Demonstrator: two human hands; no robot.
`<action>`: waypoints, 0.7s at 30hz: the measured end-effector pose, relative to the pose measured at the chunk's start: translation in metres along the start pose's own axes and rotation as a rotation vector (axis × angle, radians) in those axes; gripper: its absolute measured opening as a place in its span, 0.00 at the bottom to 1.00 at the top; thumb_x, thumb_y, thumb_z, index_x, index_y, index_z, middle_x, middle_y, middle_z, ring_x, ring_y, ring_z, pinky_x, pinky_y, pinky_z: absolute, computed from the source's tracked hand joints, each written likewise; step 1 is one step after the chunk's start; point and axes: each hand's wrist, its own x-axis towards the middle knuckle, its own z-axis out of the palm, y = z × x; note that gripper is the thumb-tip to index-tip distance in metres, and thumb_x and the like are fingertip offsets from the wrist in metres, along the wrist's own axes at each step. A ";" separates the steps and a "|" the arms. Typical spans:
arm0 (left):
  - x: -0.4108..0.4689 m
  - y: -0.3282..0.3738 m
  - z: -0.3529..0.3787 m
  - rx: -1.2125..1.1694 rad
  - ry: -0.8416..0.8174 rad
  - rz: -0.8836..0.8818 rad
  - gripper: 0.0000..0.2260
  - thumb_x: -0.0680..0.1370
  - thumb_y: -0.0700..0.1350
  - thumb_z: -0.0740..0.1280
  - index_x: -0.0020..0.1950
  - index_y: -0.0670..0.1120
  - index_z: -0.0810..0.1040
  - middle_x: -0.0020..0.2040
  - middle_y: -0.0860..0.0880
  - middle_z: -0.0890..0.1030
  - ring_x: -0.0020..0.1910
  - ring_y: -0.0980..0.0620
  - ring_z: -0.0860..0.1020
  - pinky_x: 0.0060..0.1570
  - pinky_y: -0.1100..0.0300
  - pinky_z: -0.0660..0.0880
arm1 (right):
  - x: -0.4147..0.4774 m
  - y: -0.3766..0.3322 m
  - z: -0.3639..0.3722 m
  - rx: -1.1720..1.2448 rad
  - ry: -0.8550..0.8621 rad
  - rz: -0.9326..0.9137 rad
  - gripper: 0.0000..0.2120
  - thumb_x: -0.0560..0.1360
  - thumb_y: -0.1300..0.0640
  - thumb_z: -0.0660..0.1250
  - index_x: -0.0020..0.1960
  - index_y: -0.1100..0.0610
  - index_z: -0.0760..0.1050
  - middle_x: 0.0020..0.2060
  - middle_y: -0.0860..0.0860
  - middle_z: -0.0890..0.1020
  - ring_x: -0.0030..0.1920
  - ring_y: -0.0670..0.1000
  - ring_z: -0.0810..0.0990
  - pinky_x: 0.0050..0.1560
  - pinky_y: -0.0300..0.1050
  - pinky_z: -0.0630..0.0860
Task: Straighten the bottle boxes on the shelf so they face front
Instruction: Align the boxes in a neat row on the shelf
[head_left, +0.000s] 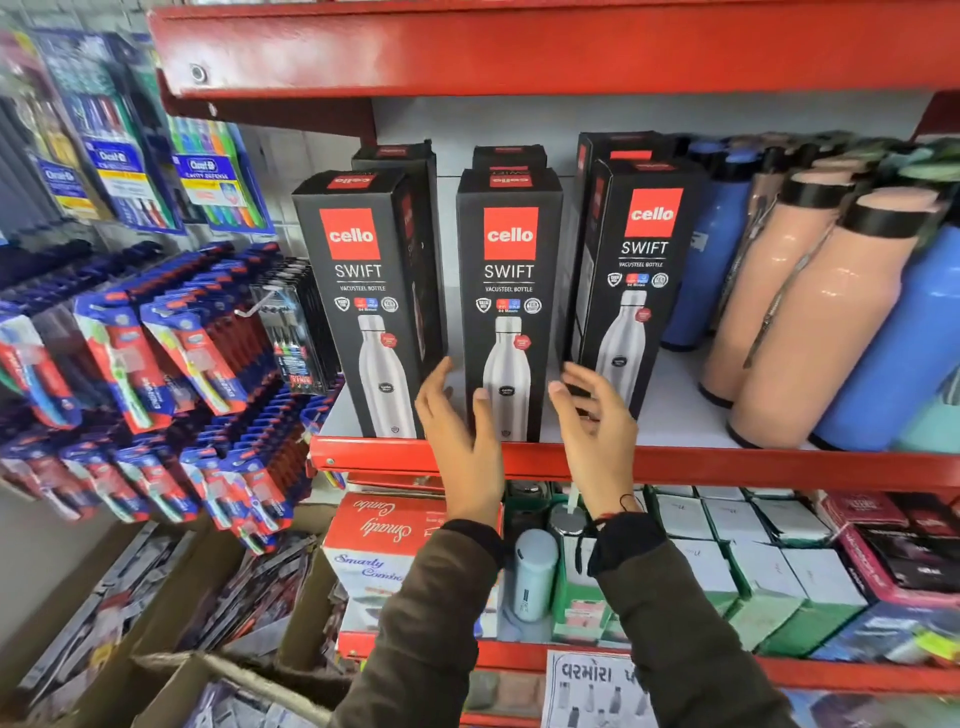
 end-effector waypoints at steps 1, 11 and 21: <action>-0.006 0.002 0.005 0.005 0.031 0.050 0.20 0.82 0.46 0.63 0.75 0.51 0.67 0.72 0.51 0.67 0.74 0.51 0.68 0.75 0.45 0.67 | 0.001 0.002 -0.005 0.011 0.053 -0.018 0.14 0.78 0.51 0.68 0.63 0.50 0.77 0.58 0.46 0.82 0.55 0.43 0.81 0.46 0.25 0.73; -0.038 0.026 0.075 0.018 -0.235 0.275 0.20 0.84 0.36 0.56 0.77 0.42 0.67 0.75 0.46 0.68 0.77 0.52 0.66 0.77 0.54 0.64 | 0.042 0.024 -0.064 -0.021 0.047 0.114 0.29 0.81 0.47 0.62 0.78 0.50 0.57 0.77 0.49 0.59 0.72 0.39 0.54 0.73 0.42 0.52; -0.015 0.014 0.134 0.024 -0.281 -0.240 0.21 0.86 0.44 0.54 0.80 0.43 0.61 0.80 0.45 0.66 0.79 0.51 0.63 0.72 0.67 0.56 | 0.071 0.039 -0.077 -0.051 -0.163 0.107 0.19 0.82 0.56 0.59 0.72 0.57 0.67 0.67 0.49 0.75 0.68 0.48 0.72 0.61 0.35 0.64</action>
